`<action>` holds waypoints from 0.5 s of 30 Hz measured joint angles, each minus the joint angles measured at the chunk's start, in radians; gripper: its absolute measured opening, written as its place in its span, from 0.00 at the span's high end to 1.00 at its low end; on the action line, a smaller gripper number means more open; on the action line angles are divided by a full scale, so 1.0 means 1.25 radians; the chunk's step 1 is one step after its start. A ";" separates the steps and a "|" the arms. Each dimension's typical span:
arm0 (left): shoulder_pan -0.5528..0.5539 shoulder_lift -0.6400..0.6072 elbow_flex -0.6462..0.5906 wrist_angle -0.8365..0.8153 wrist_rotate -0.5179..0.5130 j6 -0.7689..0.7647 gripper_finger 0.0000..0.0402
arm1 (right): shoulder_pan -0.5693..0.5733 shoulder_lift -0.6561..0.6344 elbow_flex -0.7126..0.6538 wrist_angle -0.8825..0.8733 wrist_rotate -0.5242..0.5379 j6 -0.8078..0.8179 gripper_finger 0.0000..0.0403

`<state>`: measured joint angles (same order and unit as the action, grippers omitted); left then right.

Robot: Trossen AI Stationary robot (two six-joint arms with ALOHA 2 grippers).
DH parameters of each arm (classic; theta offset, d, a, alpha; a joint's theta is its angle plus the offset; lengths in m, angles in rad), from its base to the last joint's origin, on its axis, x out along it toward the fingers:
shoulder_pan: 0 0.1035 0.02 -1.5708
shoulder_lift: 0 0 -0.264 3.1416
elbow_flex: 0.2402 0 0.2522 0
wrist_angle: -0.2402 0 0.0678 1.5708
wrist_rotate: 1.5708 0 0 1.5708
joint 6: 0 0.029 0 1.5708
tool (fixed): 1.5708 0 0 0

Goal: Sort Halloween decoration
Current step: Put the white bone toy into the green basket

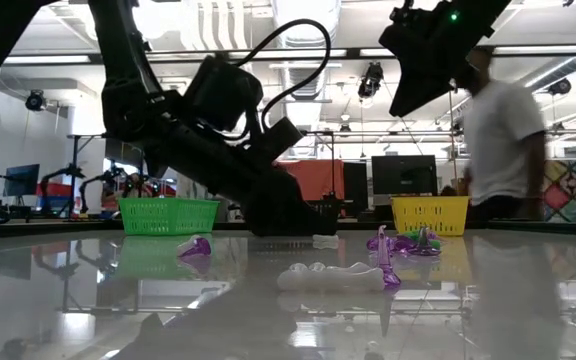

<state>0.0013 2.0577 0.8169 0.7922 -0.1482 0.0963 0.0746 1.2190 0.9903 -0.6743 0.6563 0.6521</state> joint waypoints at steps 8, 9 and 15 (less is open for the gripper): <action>0.000 0.001 -0.001 -0.004 0.000 -0.003 0.64 | 0.000 0.000 -0.003 0.000 0.000 0.001 0.83; 0.000 0.001 -0.001 -0.005 0.000 -0.003 0.64 | 0.000 0.000 -0.004 0.000 0.000 0.001 0.83; -0.001 0.001 -0.001 -0.028 0.001 -0.010 0.64 | 0.000 0.000 -0.005 0.000 0.000 0.001 0.83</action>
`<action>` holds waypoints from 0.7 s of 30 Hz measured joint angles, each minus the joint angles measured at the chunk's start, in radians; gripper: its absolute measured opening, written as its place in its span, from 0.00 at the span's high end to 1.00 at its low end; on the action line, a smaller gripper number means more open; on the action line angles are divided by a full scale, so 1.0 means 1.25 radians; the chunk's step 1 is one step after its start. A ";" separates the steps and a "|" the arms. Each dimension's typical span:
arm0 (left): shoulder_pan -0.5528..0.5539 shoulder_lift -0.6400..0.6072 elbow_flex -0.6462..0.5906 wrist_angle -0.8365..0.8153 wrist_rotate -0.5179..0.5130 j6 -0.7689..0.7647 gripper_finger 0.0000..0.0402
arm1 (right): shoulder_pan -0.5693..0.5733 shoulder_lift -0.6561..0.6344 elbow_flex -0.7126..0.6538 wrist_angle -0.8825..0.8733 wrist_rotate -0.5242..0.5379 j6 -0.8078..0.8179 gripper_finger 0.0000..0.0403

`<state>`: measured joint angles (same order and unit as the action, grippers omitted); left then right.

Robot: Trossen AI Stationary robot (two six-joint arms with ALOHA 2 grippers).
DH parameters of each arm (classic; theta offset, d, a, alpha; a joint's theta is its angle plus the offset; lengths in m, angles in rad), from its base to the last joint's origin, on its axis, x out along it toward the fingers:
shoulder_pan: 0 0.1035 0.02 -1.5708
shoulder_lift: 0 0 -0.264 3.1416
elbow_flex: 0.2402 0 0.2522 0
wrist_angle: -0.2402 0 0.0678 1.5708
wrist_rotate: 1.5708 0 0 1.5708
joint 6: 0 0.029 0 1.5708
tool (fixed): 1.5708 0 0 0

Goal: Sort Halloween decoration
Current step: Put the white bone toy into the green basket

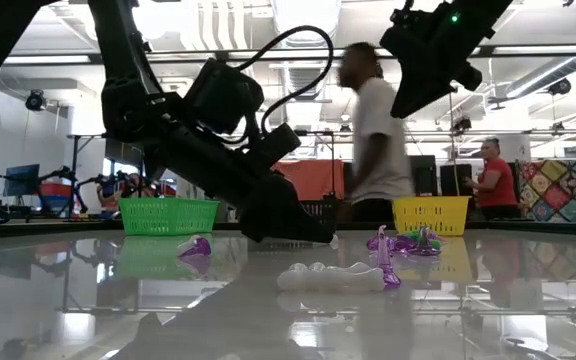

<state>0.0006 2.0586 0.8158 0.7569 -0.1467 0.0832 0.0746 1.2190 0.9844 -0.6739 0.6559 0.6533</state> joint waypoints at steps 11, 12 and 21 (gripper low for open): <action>0.000 0.000 0.000 -0.004 0.002 -0.005 0.66 | 0.000 0.000 0.000 0.000 0.000 0.000 0.83; 0.000 0.000 0.000 -0.006 0.002 -0.005 0.67 | 0.000 0.000 0.000 0.000 0.000 0.000 0.83; -0.001 0.000 0.000 -0.016 0.006 -0.011 0.86 | 0.000 0.000 0.000 0.001 0.000 0.000 0.83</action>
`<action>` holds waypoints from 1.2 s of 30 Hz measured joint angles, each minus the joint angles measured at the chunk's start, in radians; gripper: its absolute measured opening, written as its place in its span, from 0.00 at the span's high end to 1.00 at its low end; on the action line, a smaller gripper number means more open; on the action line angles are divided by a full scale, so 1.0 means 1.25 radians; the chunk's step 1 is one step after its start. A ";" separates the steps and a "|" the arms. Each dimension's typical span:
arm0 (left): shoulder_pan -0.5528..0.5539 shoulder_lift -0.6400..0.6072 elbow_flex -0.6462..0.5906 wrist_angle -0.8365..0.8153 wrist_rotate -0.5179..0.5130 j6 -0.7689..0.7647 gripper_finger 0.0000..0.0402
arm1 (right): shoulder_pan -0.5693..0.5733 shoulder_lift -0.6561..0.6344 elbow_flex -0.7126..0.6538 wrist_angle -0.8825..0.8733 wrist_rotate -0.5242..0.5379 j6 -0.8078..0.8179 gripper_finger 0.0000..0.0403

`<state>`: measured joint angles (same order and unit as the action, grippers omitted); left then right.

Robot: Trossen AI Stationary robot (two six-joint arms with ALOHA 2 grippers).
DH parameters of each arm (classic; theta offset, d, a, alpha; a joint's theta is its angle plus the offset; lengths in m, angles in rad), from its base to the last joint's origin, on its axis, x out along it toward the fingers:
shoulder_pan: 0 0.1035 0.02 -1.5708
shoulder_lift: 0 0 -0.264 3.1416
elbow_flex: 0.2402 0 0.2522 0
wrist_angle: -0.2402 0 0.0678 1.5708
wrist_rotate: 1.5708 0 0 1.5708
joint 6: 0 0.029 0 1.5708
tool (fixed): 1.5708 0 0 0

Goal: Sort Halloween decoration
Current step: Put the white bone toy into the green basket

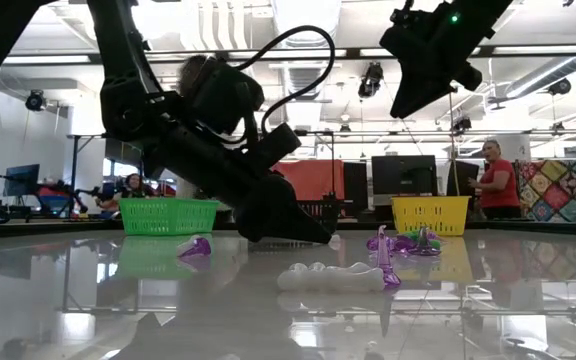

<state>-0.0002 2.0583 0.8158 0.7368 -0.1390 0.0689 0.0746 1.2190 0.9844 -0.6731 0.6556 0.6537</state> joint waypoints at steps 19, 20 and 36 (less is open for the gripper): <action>-0.002 -0.043 -0.002 -0.008 0.051 -0.002 1.00 | 0.000 0.000 0.000 0.000 0.000 0.000 0.83; -0.002 -0.059 -0.004 -0.007 0.061 -0.002 1.00 | 0.000 0.000 0.000 0.000 0.000 0.000 0.83; 0.078 -0.521 -0.130 -0.474 -0.217 0.109 1.00 | 0.000 0.000 0.000 0.006 -0.001 0.016 0.83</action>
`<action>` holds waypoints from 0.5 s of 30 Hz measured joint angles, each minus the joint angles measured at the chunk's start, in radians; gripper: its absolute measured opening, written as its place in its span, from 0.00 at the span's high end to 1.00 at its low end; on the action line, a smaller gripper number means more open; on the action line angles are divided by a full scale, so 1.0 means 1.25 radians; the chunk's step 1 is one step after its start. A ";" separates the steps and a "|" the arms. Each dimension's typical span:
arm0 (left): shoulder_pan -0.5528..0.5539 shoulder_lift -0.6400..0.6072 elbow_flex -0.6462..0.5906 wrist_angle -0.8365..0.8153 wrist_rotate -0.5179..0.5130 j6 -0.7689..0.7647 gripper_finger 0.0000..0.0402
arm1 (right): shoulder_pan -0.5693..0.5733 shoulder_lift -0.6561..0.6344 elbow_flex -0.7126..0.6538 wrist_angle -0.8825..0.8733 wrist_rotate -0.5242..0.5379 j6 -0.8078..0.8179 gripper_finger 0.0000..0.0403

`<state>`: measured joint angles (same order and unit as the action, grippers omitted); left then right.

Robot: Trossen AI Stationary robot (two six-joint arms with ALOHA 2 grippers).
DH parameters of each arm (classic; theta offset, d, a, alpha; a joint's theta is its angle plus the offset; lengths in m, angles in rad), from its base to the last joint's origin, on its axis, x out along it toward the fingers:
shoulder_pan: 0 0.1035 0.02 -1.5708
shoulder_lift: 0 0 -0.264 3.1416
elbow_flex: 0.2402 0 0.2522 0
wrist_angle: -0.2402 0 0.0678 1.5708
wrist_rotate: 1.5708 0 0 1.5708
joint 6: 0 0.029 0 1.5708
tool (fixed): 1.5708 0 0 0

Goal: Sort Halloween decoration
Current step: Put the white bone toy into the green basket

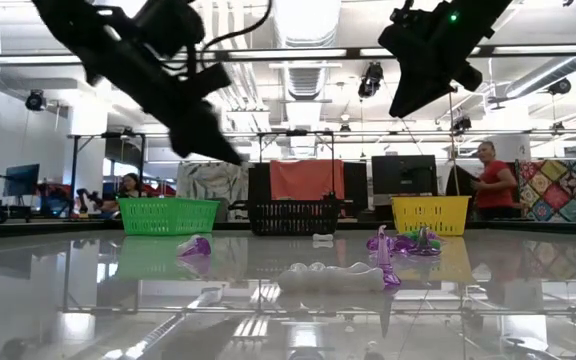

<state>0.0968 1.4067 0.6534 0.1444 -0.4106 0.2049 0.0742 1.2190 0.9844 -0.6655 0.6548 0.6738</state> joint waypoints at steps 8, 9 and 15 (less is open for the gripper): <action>0.132 -0.190 -0.046 -0.191 -0.102 -0.003 1.00 | 0.000 0.000 0.000 0.001 0.000 0.006 0.83; 0.154 -0.200 -0.055 -0.191 -0.102 -0.004 1.00 | 0.000 0.000 0.000 0.002 0.000 0.006 0.83; 0.260 -0.204 -0.093 -0.200 -0.105 -0.068 1.00 | 0.002 0.000 -0.001 0.002 -0.008 0.015 0.83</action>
<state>0.4217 1.1514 0.5366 -0.1055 -0.5414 0.1198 0.0761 1.2190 0.9836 -0.6628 0.6447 0.6930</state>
